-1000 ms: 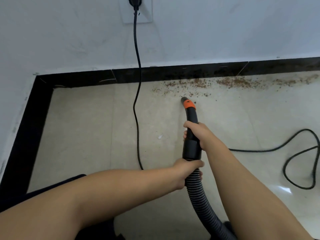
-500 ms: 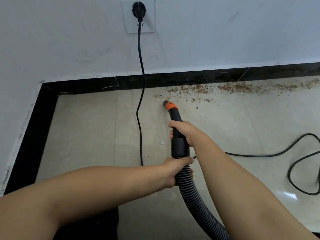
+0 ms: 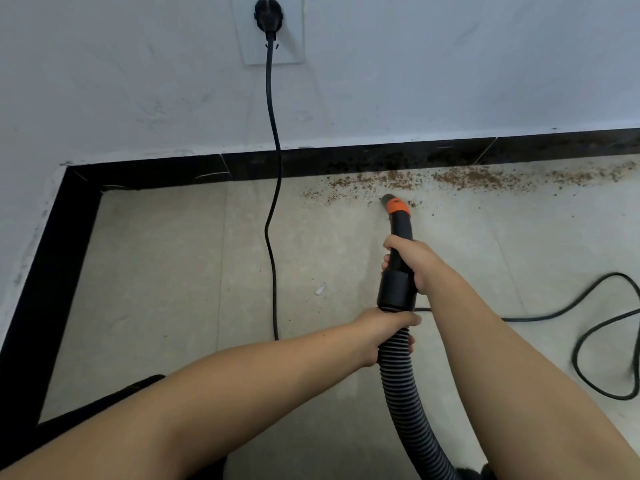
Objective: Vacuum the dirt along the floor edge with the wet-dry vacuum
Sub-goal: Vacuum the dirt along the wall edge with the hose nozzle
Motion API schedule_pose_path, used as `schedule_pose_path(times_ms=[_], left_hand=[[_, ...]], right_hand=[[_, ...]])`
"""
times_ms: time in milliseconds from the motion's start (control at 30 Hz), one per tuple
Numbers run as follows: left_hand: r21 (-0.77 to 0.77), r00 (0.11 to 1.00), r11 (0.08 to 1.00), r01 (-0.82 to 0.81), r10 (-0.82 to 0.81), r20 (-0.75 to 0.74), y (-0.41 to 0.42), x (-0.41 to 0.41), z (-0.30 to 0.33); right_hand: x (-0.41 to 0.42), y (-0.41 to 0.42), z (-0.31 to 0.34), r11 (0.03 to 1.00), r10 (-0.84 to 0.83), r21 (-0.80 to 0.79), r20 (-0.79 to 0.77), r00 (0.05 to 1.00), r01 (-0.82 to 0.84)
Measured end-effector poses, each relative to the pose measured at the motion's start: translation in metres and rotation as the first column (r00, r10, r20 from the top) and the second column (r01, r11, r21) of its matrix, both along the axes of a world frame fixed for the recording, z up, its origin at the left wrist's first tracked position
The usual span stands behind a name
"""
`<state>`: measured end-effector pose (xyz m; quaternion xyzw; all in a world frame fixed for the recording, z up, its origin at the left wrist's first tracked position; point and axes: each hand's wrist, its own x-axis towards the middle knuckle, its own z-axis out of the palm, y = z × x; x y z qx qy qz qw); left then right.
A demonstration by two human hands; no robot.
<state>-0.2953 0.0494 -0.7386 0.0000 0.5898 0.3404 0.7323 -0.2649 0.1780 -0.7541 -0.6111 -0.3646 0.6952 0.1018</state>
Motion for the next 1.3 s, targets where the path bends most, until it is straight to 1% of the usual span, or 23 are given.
schedule_pose_path(times_ms=[100,267,333,400,467,733,867,967,1167,1300], left_hand=[[-0.019,0.997,0.997,-0.075,0.075,-0.029,-0.011,-0.002,-0.007],[-0.086,0.986,0.983,-0.160,0.156,-0.051,-0.033,-0.016,-0.017],[-0.088,0.980,0.977,-0.193,0.188,-0.069,-0.038,-0.021,-0.018],[-0.074,0.974,0.973,-0.218,0.212,-0.082,-0.038,-0.025,-0.019],[-0.059,0.975,0.976,-0.209,0.204,-0.089,-0.035,-0.027,-0.019],[-0.006,0.996,0.999,-0.040,0.040,-0.077,-0.001,-0.015,-0.012],[-0.001,0.997,0.999,-0.037,0.037,-0.069,0.010,-0.011,-0.013],[-0.015,0.994,0.996,-0.085,0.084,-0.064,0.006,-0.013,-0.017],[-0.067,0.977,0.975,-0.211,0.207,-0.056,-0.018,-0.026,-0.022],[-0.085,0.962,0.959,-0.270,0.267,-0.047,-0.031,-0.039,-0.022]], right_hand=[[-0.015,-0.011,-0.001,0.996,0.094,-0.006,-0.011,0.995,-0.095],[-0.046,-0.036,-0.004,0.967,0.252,-0.008,-0.048,0.966,-0.253],[-0.054,-0.041,-0.006,0.958,0.284,-0.020,-0.062,0.957,-0.286],[-0.058,-0.041,-0.005,0.961,0.274,-0.029,-0.080,0.959,-0.277],[-0.056,-0.038,-0.005,0.969,0.244,-0.024,-0.083,0.966,-0.247],[-0.019,-0.003,-0.005,1.000,0.010,-0.002,-0.037,0.999,-0.010],[-0.014,0.008,-0.006,1.000,-0.004,0.009,-0.029,1.000,0.004],[-0.024,0.004,-0.005,0.998,0.063,0.001,-0.041,0.997,-0.063],[-0.059,-0.020,-0.006,0.962,0.271,-0.009,-0.045,0.962,-0.271],[-0.078,-0.035,-0.008,0.947,0.319,-0.013,-0.085,0.944,-0.321]])
